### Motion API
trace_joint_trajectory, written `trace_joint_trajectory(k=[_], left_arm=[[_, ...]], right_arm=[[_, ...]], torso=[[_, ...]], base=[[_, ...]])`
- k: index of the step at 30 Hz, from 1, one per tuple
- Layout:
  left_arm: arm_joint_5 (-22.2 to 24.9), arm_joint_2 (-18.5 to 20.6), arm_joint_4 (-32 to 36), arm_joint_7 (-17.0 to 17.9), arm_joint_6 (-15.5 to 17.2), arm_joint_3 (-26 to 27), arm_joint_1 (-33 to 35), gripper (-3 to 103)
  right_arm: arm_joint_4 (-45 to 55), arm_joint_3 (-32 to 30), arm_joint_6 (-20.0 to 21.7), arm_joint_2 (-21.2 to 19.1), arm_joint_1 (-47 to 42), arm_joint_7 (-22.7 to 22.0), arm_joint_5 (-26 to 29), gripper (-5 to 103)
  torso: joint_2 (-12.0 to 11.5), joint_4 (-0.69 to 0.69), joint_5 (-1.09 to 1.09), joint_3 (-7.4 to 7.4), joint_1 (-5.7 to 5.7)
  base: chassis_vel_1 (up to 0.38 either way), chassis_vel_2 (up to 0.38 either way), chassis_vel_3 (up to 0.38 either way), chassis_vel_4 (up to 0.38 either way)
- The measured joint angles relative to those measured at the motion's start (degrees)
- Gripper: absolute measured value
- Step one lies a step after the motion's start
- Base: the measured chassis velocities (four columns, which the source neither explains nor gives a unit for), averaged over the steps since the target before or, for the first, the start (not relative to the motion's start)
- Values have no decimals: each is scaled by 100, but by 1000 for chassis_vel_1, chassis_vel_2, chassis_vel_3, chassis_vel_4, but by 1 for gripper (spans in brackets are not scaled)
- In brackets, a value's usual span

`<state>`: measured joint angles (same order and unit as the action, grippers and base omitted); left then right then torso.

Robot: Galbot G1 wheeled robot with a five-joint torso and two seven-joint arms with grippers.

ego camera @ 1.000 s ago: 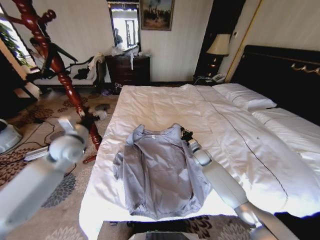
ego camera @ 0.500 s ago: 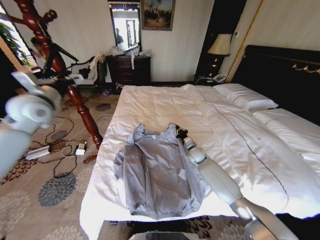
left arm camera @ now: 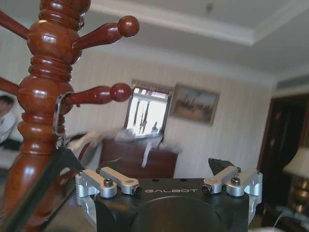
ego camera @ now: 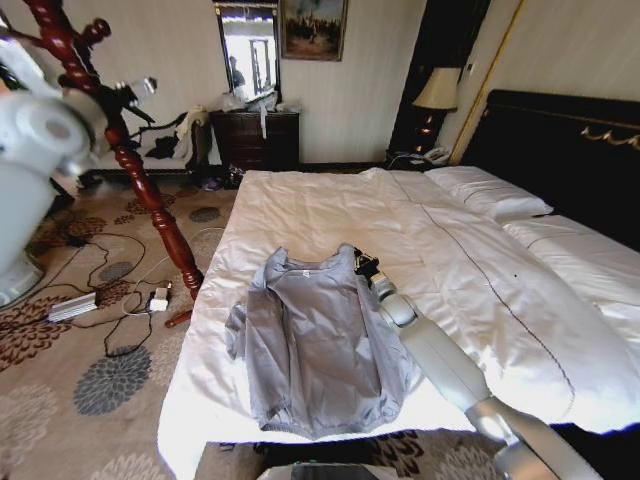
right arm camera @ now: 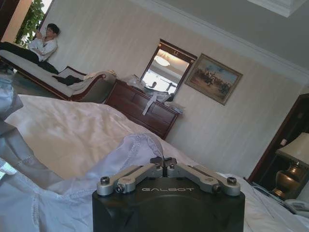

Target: Pick up the clothes from the bed and hang them on the clothes hanger.

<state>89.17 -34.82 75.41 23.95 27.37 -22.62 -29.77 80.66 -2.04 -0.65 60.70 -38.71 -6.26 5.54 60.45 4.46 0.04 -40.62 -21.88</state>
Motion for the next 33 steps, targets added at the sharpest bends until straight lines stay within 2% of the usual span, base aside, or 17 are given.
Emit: trace_joint_trajectory(k=[1,2,4,6,7,9,14,17,21,22,23,33], left_arm=[[75,-75,-197,40,224,-142,-235,100],[75,-75,-197,40,224,-142,-235,100],[160,-181,-519,94,620,-341,-550,100],[354,-285,-860,118,1184,-427,-815,100],[354,-285,-860,118,1184,-427,-815,100],[481,-385,-1083,124,1451,-374,-916,100],[466,-723,-1872,92,1544,-397,-1265,100],[140,-904,-2358,48,1543,-575,-1497,100],[-57,-939,-2540,52,1536,-683,-1574,100],[-321,-936,-2665,8,1529,-738,-1604,100],[-382,-928,-2713,-14,1528,-765,-1617,100],[-603,-871,-3228,-330,1497,-1056,-1629,100]], right_arm=[[9,-29,-3,-22,-19,-2,0,0],[9,-29,-3,-22,-19,-2,0,0],[20,-60,-7,-51,-42,-6,-1,0],[44,-90,-14,-89,-64,-9,0,0],[44,-90,-14,-89,-64,-9,0,0],[66,-110,-15,-116,-84,-12,2,0],[126,-162,-22,-187,-140,-27,5,0],[158,-203,-22,-241,-185,-39,10,0],[174,-226,-27,-273,-214,-40,11,0],[179,-242,-37,-297,-232,-41,13,0],[180,-248,-41,-305,-238,-41,14,0],[202,-240,-49,-328,-239,-47,46,0]], torso=[[1,0,-1,1,1],[1,0,-1,1,1],[1,0,-3,1,1],[0,-1,-5,0,-1],[0,-1,-5,0,-1],[0,-1,-4,0,0],[0,-1,-5,0,0],[0,3,-2,0,0],[0,3,-3,0,1],[0,0,-5,0,0],[0,-2,-6,0,0],[0,-1,-4,0,0]], base=[[0,0,0,0],[0,0,0,0],[0,0,0,0],[0,0,0,0],[0,0,0,0],[0,0,0,0],[0,0,0,0],[0,0,0,0],[0,0,0,0],[0,0,0,0],[0,0,0,0],[0,0,0,0]])
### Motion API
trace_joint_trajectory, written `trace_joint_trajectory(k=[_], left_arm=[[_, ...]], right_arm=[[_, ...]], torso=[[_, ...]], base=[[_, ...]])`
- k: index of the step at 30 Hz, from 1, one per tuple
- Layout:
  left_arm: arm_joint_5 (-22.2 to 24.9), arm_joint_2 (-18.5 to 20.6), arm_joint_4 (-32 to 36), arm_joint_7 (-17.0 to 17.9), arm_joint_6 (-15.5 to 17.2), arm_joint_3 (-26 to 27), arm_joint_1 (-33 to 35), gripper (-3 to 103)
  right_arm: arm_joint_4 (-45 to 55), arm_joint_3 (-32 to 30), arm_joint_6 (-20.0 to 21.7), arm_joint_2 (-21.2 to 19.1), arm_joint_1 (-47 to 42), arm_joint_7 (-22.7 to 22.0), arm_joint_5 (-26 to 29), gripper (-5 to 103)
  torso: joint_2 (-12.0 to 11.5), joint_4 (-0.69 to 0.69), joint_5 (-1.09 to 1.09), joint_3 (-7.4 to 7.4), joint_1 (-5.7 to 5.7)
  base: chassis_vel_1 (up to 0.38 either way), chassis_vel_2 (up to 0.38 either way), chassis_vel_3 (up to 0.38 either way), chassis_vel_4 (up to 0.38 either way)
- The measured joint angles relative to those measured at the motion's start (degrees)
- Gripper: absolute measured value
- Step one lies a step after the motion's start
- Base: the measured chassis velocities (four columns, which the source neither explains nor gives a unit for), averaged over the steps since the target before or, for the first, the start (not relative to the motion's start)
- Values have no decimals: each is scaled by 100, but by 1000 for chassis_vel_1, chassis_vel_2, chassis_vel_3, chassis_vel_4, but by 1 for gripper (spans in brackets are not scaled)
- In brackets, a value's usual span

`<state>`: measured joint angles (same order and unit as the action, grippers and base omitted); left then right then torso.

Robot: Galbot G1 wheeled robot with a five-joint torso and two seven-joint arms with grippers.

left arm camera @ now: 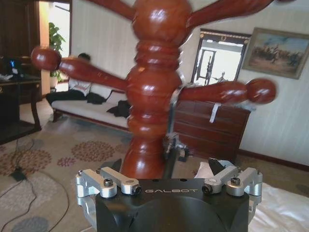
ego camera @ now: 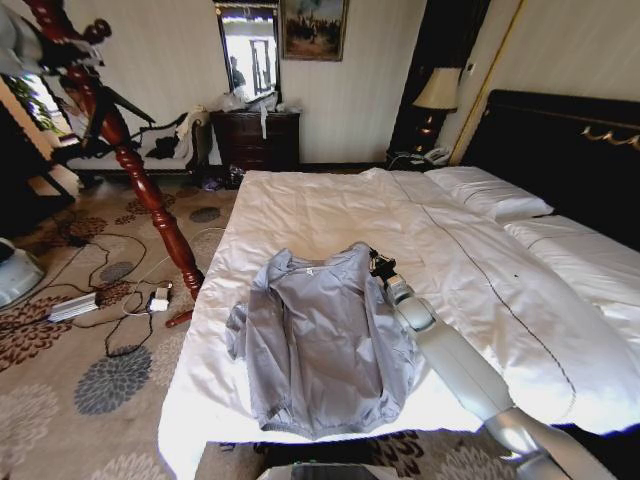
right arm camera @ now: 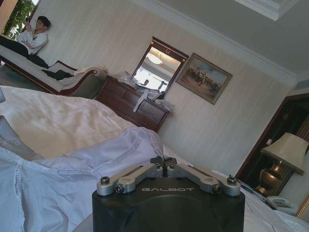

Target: Pick up the clothes from the bed and hang them on the clothes hanger.

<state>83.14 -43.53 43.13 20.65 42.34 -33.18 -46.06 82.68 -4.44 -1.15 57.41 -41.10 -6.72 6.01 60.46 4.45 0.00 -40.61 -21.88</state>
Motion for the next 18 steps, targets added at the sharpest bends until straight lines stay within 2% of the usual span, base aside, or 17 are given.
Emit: trace_joint_trajectory(k=[2,5,6,7,13,18], left_arm=[[-241,-44,-273,-201,-6,102,201,100],[-365,-72,-329,-296,-8,191,305,100],[-398,-110,-361,-329,-9,229,344,103],[-454,-185,-446,-363,-10,263,374,101],[-577,-401,-667,-380,-14,326,438,97],[-627,-534,-756,-342,-16,453,580,100]], right_arm=[[40,-3,0,-49,-35,-2,20,0],[61,-6,1,-66,-70,-4,86,0],[63,-6,1,-65,-84,-6,110,0],[63,0,0,-59,-98,-7,132,0],[107,49,65,-46,-100,-49,298,0],[120,48,83,-36,-24,-56,360,0]], torso=[[0,2,-1,-1,-1],[0,0,-2,0,0],[0,-1,-2,0,0],[0,1,-1,0,1],[0,4,3,0,-1],[0,-2,-1,0,0]], base=[[0,0,0,0],[0,0,0,0],[0,0,0,0],[0,0,0,0],[0,0,0,0],[0,0,0,0]])
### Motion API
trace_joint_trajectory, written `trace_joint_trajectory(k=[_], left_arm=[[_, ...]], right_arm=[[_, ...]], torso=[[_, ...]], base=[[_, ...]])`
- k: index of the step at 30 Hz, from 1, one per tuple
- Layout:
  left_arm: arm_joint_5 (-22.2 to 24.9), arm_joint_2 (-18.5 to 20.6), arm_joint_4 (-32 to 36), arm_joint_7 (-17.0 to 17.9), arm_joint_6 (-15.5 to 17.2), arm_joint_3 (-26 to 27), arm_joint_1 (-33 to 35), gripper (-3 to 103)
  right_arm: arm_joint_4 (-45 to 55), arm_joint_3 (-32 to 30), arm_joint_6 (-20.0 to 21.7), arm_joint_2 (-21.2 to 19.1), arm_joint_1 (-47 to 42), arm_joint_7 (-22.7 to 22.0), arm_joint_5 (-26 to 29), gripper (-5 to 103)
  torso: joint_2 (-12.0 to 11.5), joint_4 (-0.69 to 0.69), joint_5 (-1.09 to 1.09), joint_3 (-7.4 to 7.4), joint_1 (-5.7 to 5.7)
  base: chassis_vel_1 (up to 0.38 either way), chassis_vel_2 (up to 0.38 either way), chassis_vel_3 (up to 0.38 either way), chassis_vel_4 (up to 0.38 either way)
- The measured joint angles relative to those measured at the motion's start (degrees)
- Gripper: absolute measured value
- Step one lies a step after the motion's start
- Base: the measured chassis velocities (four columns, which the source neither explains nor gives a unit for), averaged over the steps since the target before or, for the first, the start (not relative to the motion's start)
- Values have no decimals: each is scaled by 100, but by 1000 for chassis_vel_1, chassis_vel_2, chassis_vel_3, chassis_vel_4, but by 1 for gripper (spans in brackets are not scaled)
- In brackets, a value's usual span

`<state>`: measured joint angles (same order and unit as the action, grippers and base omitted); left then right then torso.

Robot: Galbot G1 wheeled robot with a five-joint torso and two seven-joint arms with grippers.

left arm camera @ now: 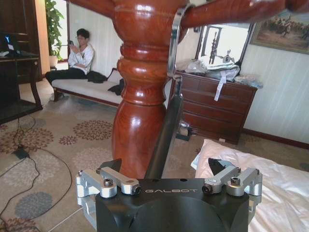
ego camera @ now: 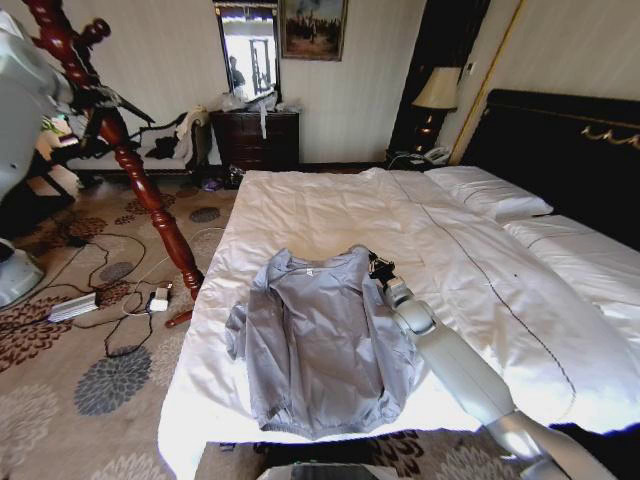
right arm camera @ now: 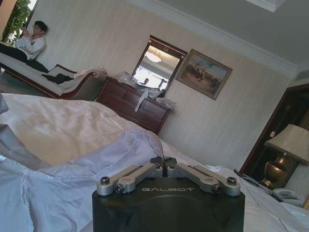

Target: Pick up the clothes from the bed and hang them on the clothes hanger.

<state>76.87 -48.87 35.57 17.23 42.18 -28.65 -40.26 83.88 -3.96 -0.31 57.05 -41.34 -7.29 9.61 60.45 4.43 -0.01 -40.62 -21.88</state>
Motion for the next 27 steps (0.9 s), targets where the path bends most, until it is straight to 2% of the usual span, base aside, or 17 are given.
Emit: trace_joint_trajectory(k=[3,5,7,8,9,11,13,15,16,17,20,21,24,25,27], left_arm=[[-176,-115,-187,-40,-2,36,2,103],[-287,-156,-267,-153,-3,60,8,100],[-370,-179,-293,-238,-3,121,39,90],[-379,-179,-291,-250,-3,130,46,90],[-392,-178,-269,-273,-4,146,68,79],[-393,-179,-256,-273,-4,152,75,79],[-393,-185,-220,-263,-4,159,85,68],[-391,-185,-199,-261,-4,160,86,68],[-384,-185,-157,-245,-4,160,87,58],[-380,-185,-139,-229,-4,161,87,58],[-411,-131,-22,-208,-4,133,99,41],[-411,-131,-22,-208,-4,133,99,41],[-471,-29,122,-264,-5,86,127,30],[-471,-29,122,-264,-5,86,127,30],[-473,-1,157,-283,-5,86,143,20]], right_arm=[[-36,-31,4,24,46,-1,41,0],[-73,-36,4,15,81,-2,60,0],[-93,-46,2,0,119,-2,79,0],[-95,-51,2,-2,129,-2,86,0],[-98,-56,0,-3,141,-2,97,0],[-98,-57,0,-2,142,-2,97,0],[-98,-57,0,5,135,-2,97,0],[-98,-57,0,8,130,-2,96,0],[-98,-52,0,19,122,-2,89,0],[-99,-49,-1,25,122,-2,82,0],[-101,-26,-1,28,126,-1,68,0],[-101,-26,-1,28,126,-1,68,0],[-101,-22,-1,15,137,-1,65,0],[-101,-22,-1,15,137,-1,65,0],[-98,-21,-1,-5,136,-1,65,0]], torso=[[0,5,2,0,0],[0,5,2,0,0],[0,4,1,0,-1],[0,3,0,0,-1],[0,2,0,0,0],[0,2,0,0,0],[0,3,0,0,0],[0,3,0,0,0],[0,5,1,0,0],[0,5,1,0,0],[0,4,1,0,0],[0,4,1,0,0],[0,1,0,1,0],[0,1,0,1,0],[0,2,0,1,0]], base=[[0,0,0,0],[0,0,0,0],[0,0,0,0],[0,0,0,0],[0,0,0,0],[0,0,0,0],[0,0,0,0],[0,0,0,0],[0,0,0,0],[0,0,0,0],[0,0,0,0],[0,0,0,0],[0,0,0,0],[0,0,0,0],[0,0,0,0]])
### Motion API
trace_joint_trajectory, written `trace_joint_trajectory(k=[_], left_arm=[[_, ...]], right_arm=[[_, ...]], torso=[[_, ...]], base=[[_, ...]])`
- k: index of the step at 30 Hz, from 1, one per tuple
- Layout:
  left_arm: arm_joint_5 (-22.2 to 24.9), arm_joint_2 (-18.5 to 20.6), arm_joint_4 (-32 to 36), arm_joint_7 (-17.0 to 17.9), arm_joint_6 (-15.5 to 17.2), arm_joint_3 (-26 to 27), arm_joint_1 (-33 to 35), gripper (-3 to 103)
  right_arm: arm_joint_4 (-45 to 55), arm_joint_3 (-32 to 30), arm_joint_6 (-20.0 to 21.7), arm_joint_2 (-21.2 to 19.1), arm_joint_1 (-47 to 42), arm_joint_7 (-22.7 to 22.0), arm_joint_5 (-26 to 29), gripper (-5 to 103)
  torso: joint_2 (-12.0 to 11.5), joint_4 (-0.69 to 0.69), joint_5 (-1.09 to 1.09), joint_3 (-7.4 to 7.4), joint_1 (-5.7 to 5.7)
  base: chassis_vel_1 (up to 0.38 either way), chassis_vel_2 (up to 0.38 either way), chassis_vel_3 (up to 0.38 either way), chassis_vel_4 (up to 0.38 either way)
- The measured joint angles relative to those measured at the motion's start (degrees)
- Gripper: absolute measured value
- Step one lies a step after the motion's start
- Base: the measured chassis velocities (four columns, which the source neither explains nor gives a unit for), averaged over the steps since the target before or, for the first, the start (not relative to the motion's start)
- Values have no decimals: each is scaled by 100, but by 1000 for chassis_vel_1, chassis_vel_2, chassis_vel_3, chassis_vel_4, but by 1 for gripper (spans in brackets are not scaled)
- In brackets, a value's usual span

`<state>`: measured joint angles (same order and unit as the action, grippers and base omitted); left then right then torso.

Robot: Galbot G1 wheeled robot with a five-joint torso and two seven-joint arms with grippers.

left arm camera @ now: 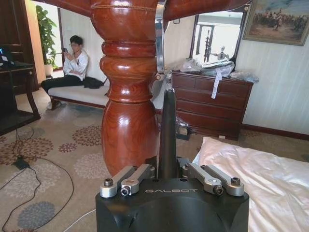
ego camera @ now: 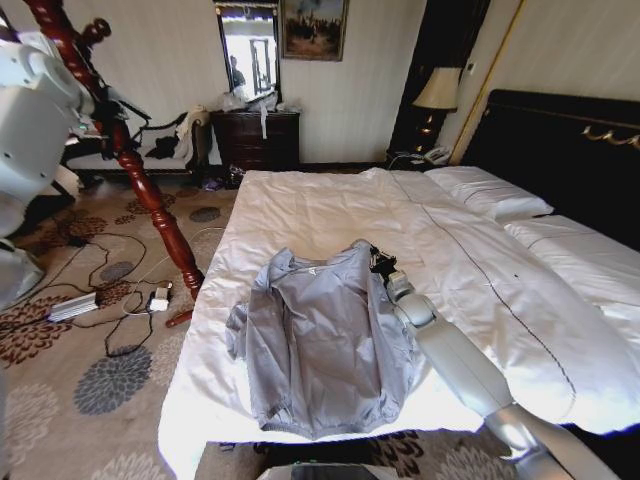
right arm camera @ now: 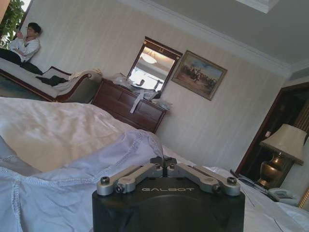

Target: Pick up the clothes from the bed and hang them on the clothes hanger.

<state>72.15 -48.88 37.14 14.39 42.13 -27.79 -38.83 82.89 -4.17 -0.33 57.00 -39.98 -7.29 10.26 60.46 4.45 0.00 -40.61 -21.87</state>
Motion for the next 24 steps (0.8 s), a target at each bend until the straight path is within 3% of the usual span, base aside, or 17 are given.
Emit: trace_joint_trajectory(k=[1,12,24], left_arm=[[-4,8,11,9,0,-1,5,16],[-135,103,130,-178,-2,-14,21,16],[-91,251,764,-245,0,9,-69,16]], right_arm=[[1,0,0,-5,-2,0,0,0],[-31,8,-42,22,14,18,-2,0],[-70,42,-62,101,26,38,-16,0]], torso=[[0,2,0,0,0],[0,0,-1,-1,-1],[0,1,0,0,0]], base=[[0,0,0,0],[0,0,0,0],[0,0,0,0]])
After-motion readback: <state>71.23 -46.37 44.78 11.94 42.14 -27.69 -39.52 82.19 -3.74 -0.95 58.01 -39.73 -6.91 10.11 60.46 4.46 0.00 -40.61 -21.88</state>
